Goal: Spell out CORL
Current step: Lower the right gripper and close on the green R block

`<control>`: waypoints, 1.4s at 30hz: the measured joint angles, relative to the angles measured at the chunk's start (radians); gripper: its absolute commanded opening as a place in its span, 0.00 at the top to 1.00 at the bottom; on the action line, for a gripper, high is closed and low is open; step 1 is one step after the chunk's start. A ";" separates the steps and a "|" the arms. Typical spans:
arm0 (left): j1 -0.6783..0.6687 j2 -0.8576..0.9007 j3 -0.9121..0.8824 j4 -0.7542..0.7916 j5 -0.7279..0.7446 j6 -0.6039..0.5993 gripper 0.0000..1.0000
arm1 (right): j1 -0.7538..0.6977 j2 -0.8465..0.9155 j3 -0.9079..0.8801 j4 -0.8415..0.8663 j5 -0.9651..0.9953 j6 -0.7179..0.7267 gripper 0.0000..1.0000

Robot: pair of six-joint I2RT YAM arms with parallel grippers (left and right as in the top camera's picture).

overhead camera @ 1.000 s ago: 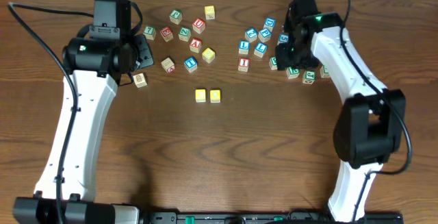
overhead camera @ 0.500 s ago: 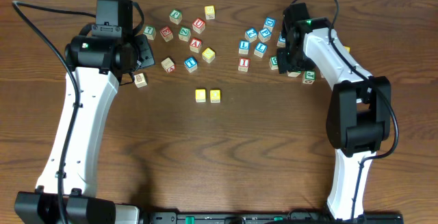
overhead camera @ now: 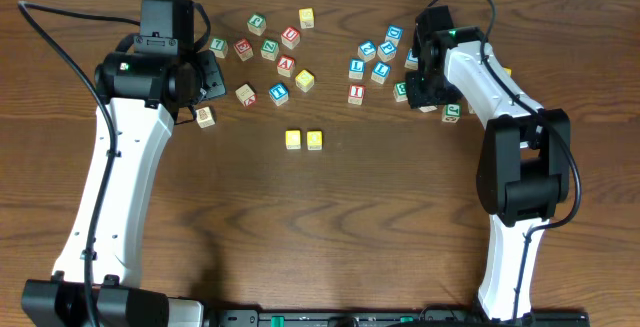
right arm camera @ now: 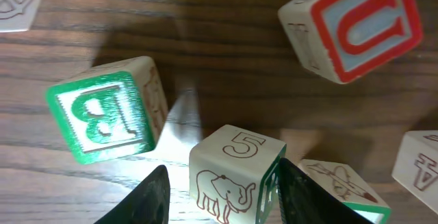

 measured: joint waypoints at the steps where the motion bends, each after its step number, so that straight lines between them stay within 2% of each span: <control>1: 0.000 0.000 0.000 0.000 0.000 0.000 0.48 | 0.000 0.000 0.000 0.001 -0.003 -0.002 0.55; 22: 0.000 0.000 0.000 0.000 0.000 0.000 0.48 | 0.021 0.000 0.006 -0.005 -0.040 -0.009 0.53; 42: 0.000 0.000 0.000 0.000 0.000 0.000 0.48 | 0.035 -0.077 0.011 -0.011 -0.047 -0.004 0.43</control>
